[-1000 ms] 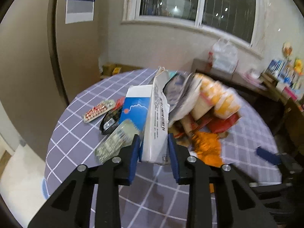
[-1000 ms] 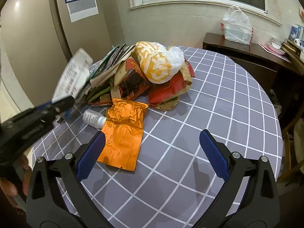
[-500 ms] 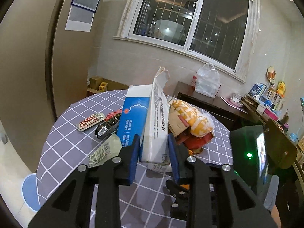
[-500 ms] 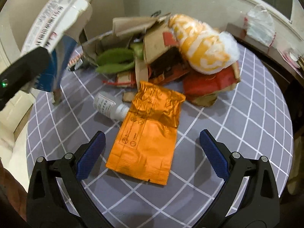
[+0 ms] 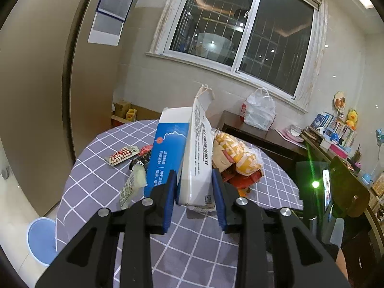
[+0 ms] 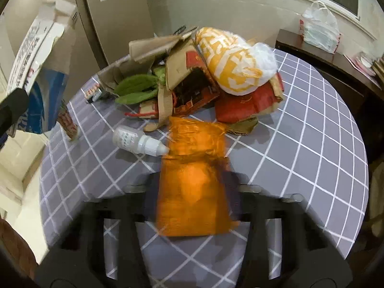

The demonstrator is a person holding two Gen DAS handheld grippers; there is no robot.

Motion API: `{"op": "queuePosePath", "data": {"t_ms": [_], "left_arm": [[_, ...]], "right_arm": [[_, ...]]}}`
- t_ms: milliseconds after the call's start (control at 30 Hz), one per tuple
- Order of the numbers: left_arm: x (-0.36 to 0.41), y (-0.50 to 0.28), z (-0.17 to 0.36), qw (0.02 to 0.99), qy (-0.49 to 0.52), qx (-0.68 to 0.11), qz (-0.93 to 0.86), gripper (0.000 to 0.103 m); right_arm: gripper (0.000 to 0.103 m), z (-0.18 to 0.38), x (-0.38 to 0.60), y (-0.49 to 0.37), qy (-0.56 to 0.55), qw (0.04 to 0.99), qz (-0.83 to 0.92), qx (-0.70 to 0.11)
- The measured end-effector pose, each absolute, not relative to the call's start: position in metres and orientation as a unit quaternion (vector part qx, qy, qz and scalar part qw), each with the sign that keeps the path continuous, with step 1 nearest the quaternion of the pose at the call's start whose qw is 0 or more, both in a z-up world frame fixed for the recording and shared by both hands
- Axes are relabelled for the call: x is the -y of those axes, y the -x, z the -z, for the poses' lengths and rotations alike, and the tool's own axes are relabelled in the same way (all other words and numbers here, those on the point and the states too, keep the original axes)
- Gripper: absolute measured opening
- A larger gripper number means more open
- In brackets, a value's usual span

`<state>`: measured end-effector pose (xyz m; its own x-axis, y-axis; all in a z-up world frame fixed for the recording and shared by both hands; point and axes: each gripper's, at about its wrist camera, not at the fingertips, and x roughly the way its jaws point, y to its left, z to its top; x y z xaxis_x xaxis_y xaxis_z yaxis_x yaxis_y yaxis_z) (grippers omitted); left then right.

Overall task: Collect trash
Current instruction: 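Grasp the white-blue box with the left tool while the right tool grasps the orange foil packet, then carry the white-blue box and orange packet over the blue bucket with both tools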

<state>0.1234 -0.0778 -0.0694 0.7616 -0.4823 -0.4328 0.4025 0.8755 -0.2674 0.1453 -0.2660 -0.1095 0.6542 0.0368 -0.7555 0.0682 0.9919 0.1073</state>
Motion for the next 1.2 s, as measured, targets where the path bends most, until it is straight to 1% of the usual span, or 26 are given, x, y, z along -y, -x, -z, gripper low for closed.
{"op": "queuePosePath", "data": {"t_ms": [267, 500, 633, 933, 1067, 1200], "left_arm": [[0.063, -0.105, 0.055, 0.935, 0.096, -0.233, 0.249, 0.029], [0.038, -0.092, 0.043, 0.936, 0.114, -0.217, 0.251, 0.029], [0.015, -0.089, 0.039, 0.937, 0.133, -0.209, 0.245, 0.029], [-0.029, -0.098, 0.049, 0.931, 0.177, -0.215, 0.235, 0.029], [-0.054, -0.100, 0.054, 0.941, 0.171, -0.220, 0.192, 0.029], [-0.089, -0.106, 0.066, 0.946, 0.167, -0.244, 0.131, 0.029]], "right_arm": [[0.029, 0.088, 0.254, -0.121, -0.063, 0.919, 0.011, -0.388], [0.029, 0.043, 0.219, -0.099, -0.056, 0.941, -0.035, -0.332], [0.029, 0.029, 0.191, -0.100, -0.052, 0.945, -0.069, -0.315], [0.029, 0.031, 0.144, -0.111, -0.036, 0.941, -0.112, -0.317], [0.029, 0.034, 0.116, -0.116, -0.027, 0.936, -0.142, -0.322], [0.029, 0.040, 0.073, -0.129, -0.015, 0.926, -0.181, -0.331]]}}
